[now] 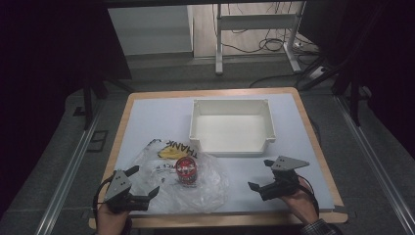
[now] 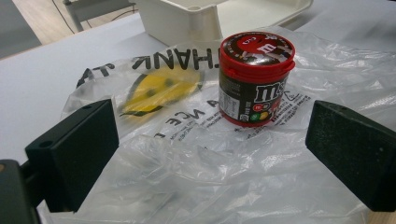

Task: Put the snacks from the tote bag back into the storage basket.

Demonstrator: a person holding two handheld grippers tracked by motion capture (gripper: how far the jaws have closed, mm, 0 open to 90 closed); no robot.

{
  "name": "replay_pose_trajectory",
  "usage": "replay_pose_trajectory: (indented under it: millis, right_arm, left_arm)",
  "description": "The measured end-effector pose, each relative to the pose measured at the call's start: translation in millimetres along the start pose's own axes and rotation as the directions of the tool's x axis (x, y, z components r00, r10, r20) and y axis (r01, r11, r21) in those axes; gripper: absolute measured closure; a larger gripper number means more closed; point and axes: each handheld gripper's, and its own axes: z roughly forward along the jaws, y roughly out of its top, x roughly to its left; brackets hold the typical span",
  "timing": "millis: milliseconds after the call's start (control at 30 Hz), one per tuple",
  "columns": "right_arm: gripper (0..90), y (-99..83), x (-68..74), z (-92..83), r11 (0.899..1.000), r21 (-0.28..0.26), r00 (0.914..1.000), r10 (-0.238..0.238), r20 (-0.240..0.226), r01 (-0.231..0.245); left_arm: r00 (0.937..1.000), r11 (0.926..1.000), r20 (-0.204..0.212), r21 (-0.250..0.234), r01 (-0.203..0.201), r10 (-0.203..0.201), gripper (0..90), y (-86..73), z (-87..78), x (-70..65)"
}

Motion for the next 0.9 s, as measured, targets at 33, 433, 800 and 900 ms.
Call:
replay_pose_trajectory:
  millis: [33, 433, 800, 900]
  right_arm:
    - [0.0, 0.0, 0.2, 0.3, 1.000, -0.003, 1.0000, 0.001, -0.002, -0.001]
    - [0.1, 1.8, 1.3, -0.4, 1.000, -0.023, 0.9999, -0.013, -0.005, 0.013]
    - [0.1, 4.9, 3.0, 1.7, 0.999, -0.007, 0.9993, -0.034, -0.018, 0.034]
    - [0.1, 6.2, 4.1, 1.1, 0.999, -0.018, 0.9990, -0.039, -0.020, 0.039]
  left_arm:
    - [1.0000, 1.0000, 0.000, -0.001, 0.001, -0.001, 2.5, 0.0, -0.1, 0.0]
    - [1.0000, 1.0000, -0.002, -0.001, -0.002, 0.002, 2.6, 0.7, 0.1, -0.9]
    - [1.0000, 1.0000, -0.002, -0.002, -0.008, 0.008, 2.5, 1.6, 0.5, -2.2]
    - [0.9999, 0.9999, -0.003, 0.000, -0.010, 0.010, 2.5, 1.7, 1.0, -2.8]
